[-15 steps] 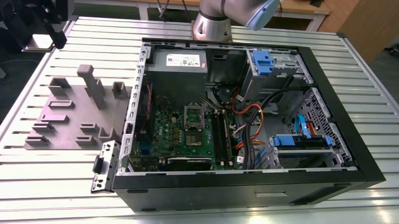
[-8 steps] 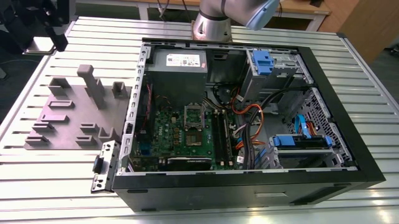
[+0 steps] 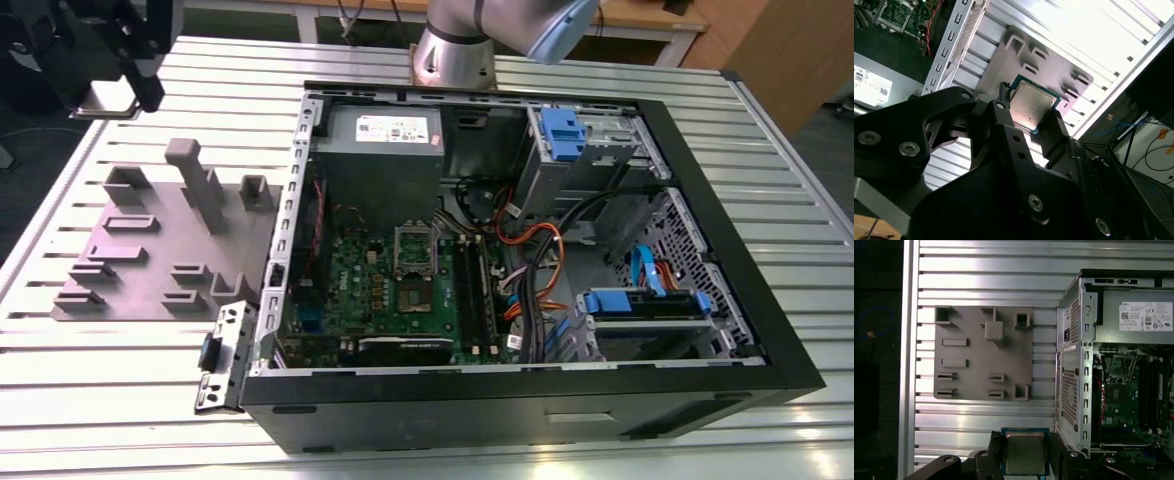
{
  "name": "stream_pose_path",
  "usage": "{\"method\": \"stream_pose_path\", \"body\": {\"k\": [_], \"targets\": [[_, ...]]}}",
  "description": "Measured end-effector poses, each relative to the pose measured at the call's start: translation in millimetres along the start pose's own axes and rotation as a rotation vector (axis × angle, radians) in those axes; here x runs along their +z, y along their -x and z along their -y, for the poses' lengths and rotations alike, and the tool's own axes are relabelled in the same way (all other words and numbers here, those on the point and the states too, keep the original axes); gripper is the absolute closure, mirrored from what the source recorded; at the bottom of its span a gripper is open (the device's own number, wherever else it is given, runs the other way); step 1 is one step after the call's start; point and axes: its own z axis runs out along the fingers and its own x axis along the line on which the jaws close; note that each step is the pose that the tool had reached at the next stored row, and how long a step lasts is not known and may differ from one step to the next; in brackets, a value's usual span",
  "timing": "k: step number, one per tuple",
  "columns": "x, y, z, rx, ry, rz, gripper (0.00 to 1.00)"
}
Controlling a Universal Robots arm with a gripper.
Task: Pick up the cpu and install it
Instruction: 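Pick up the cpu and move it towards the insertion slot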
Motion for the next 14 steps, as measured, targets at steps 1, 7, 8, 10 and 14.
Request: {"method": "stream_pose_path", "body": {"k": [1, 7, 8, 10, 14], "targets": [[0.1, 1.5, 0.1, 0.000, -0.0001, -0.0001, 0.53], [2.2, 3.4, 13.4, 0.000, -0.0001, -0.0003, 0.53], [2.7, 3.6, 16.4, 0.000, 0.0000, -0.0001, 0.53], [3.7, 5.7, 19.2, 0.000, 0.0002, 0.0000, 0.53], [4.7, 17.1, 20.5, 0.000, 0.0001, -0.0008, 0.53]]}}
